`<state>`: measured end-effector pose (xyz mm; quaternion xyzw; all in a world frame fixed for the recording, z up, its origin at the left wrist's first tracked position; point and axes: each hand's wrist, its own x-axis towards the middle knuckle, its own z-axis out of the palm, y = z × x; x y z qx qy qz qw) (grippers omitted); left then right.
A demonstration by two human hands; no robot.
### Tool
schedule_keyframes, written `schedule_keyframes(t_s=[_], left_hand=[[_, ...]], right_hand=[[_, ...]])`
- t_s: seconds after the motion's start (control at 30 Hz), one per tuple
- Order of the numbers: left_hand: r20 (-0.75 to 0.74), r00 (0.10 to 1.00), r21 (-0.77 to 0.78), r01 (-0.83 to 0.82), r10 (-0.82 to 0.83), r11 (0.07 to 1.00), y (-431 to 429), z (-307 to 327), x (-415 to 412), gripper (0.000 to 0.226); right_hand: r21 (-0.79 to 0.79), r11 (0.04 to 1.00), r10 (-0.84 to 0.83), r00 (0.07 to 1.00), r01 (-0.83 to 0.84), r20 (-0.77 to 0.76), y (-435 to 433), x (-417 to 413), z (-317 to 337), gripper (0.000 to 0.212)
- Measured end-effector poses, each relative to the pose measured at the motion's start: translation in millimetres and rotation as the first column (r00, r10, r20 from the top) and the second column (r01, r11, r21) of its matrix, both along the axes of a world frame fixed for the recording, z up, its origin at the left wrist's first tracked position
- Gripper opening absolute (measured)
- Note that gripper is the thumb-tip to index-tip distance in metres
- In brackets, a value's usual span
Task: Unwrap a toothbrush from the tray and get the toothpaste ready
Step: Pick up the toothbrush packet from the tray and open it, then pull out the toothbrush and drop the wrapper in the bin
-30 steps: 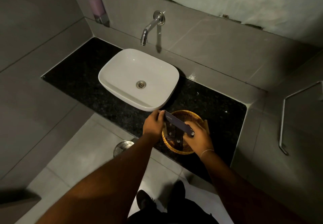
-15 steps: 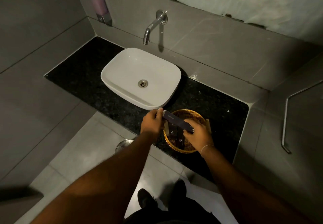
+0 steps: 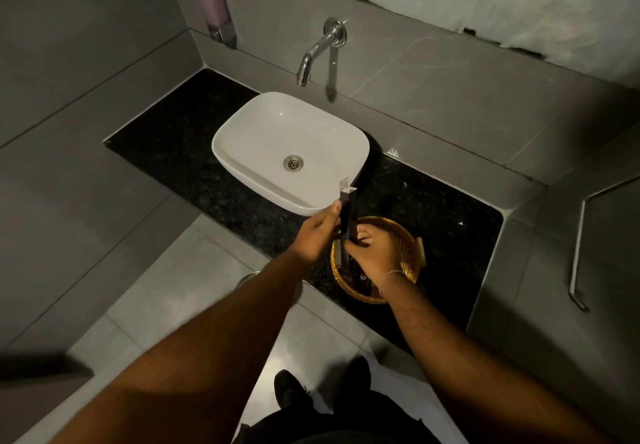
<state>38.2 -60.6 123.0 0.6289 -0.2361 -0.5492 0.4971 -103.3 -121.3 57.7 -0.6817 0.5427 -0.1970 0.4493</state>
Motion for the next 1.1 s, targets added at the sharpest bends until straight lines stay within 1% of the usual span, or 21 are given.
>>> schedule_keyframes(t_s=[0.07,0.13,0.23,0.3,0.33,0.37,0.4,0.47,0.5,0.57,0.63,0.7,0.77,0.83,0.87,0.9,1.0,1.1], left_hand=[[-0.012,1.000,-0.015,0.016,-0.016,1.000,4,-7,-2,0.043],[-0.039,0.999,-0.016,0.002,-0.003,1.000,8,-12,-2,0.038],[-0.035,0.999,0.001,-0.001,0.001,1.000,12,-14,0,0.038],[-0.026,1.000,0.005,0.001,-0.001,1.000,11,-14,1,0.038],[-0.013,1.000,0.009,-0.006,0.006,1.000,10,-13,2,0.038],[0.014,1.000,0.009,-0.008,0.007,1.000,10,-14,3,0.037],[0.050,0.999,0.006,0.007,-0.007,1.000,10,-15,4,0.036],[0.115,0.990,0.008,0.076,-0.077,0.997,12,-16,12,0.035],[0.134,0.983,0.018,0.122,-0.123,0.992,13,-17,17,0.034],[0.161,0.961,0.077,0.216,-0.226,0.973,16,-17,28,0.033],[0.201,0.925,0.155,0.294,-0.322,0.943,18,-16,37,0.032],[0.264,0.865,0.231,0.373,-0.427,0.899,18,-10,42,0.030],[0.331,0.774,0.320,0.445,-0.539,0.836,15,0,43,0.035],[0.380,0.652,0.406,0.519,-0.656,0.752,9,10,44,0.043],[0.390,0.588,0.452,0.548,-0.708,0.704,7,16,44,0.044],[0.392,0.526,0.498,0.569,-0.755,0.654,5,24,44,0.041],[0.410,0.371,0.602,0.576,-0.833,0.553,1,41,40,0.011],[0.463,0.163,0.706,0.526,-0.871,0.474,-6,53,31,0.026]], right_hand=[[0.014,1.000,0.014,0.999,-0.015,0.041,-2,2,0,0.028],[0.032,0.996,0.084,0.992,-0.088,0.095,-4,2,1,0.023],[0.092,0.975,0.181,0.965,-0.201,0.190,-7,0,7,0.012],[0.173,0.957,0.186,0.951,-0.233,0.248,-9,0,10,0.010],[0.224,0.949,0.159,0.949,-0.223,0.272,-10,0,12,0.019],[0.303,0.934,0.098,0.950,-0.190,0.297,-12,0,13,0.032],[0.410,0.900,0.001,0.943,-0.146,0.333,-13,-2,14,0.041],[0.610,0.786,-0.194,0.893,-0.106,0.406,-17,-8,17,0.047],[0.666,0.739,-0.250,0.878,-0.101,0.409,-20,-10,18,0.049],[0.731,0.678,-0.274,0.895,-0.081,0.353,-26,-12,23,0.055],[0.779,0.627,-0.292,0.921,-0.020,0.259,-30,-9,24,0.062],[0.808,0.587,-0.316,0.931,0.041,0.183,-31,-4,22,0.070],[0.815,0.576,-0.304,0.943,0.068,0.136,-29,-3,18,0.065],[0.830,0.553,-0.292,0.949,0.066,0.120,-23,-4,13,0.059],[0.845,0.531,-0.295,0.949,0.063,0.115,-20,-5,11,0.057],[0.858,0.510,-0.306,0.945,0.062,0.113,-15,-7,8,0.054],[0.886,0.463,-0.366,0.919,0.040,0.150,-2,-9,4,0.039],[0.922,0.387,-0.459,0.869,0.008,0.185,7,-7,3,0.033]])
